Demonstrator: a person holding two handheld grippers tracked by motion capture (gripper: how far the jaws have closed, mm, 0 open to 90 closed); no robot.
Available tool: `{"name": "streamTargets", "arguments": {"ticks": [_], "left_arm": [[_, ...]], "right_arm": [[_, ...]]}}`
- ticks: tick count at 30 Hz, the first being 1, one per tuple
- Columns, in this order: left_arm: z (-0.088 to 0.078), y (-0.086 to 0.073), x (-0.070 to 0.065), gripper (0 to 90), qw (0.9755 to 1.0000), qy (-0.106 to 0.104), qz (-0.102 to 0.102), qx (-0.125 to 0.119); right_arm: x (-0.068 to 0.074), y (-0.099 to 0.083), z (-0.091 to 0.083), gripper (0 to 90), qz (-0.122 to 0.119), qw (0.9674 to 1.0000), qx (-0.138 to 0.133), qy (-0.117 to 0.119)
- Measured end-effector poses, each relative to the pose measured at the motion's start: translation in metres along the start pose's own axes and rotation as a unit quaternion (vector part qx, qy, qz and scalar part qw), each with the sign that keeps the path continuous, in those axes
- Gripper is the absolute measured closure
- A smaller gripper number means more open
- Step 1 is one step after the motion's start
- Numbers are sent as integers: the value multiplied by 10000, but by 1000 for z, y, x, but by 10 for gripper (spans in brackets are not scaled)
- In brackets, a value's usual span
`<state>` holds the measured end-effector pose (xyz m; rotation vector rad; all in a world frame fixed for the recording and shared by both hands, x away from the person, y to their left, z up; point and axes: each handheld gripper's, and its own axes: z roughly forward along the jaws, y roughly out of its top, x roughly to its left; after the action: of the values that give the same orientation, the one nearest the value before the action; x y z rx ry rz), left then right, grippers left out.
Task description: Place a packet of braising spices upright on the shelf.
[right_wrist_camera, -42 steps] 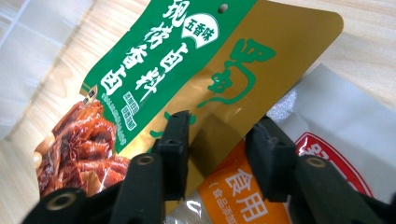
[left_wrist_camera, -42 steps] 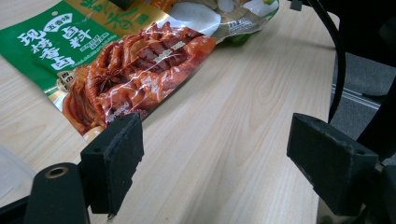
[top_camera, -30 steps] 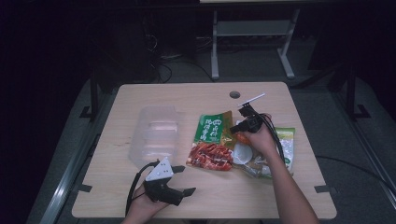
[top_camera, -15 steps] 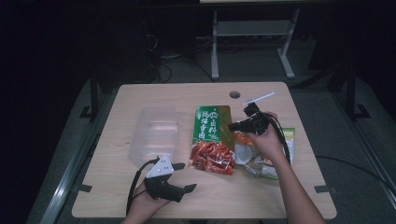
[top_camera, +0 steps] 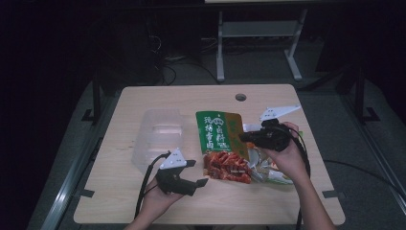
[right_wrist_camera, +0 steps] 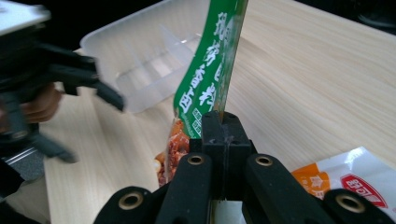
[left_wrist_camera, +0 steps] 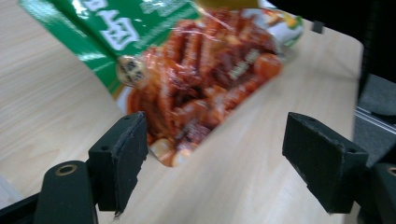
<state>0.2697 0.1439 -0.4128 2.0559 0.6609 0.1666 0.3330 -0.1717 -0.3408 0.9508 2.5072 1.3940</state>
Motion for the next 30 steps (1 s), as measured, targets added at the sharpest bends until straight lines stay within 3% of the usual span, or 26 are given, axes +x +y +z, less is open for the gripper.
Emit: {"name": "streamTargets", "arguments": {"ticks": [3,5,8,14,17,21,23,24,27,30], "left_arm": [[6,4,4,222,9998,79,-160,9],[16,9,9,222,9991,189,-378,40],[32,13,16,209,9976,328,-603,114],[53,22,28,216,9960,178,-845,212],[60,28,36,298,9947,-74,-986,290],[65,34,45,506,9925,-336,-1167,162],[66,35,48,625,9923,-437,-1148,173],[66,35,48,684,9908,-533,-1232,148],[64,35,48,805,9906,-613,-1221,116],[62,36,47,836,9911,-589,-1187,103]], "right_arm": [[3,-4,-3,900,-90,9999,-97,92],[4,-10,-7,900,-159,9995,-186,183],[1,-13,-12,900,-171,9997,-116,140],[-6,-20,-14,900,-187,9994,-144,235],[-7,-22,-14,900,-209,9991,-193,325],[-6,-22,-14,899,-247,9989,-201,340],[-7,-23,-14,900,-251,9991,-165,315],[-8,-24,-13,899,-243,9991,-141,311],[-10,-27,-13,899,-154,9994,-137,294],[-13,-28,-15,898,-94,9995,-151,272]]}}
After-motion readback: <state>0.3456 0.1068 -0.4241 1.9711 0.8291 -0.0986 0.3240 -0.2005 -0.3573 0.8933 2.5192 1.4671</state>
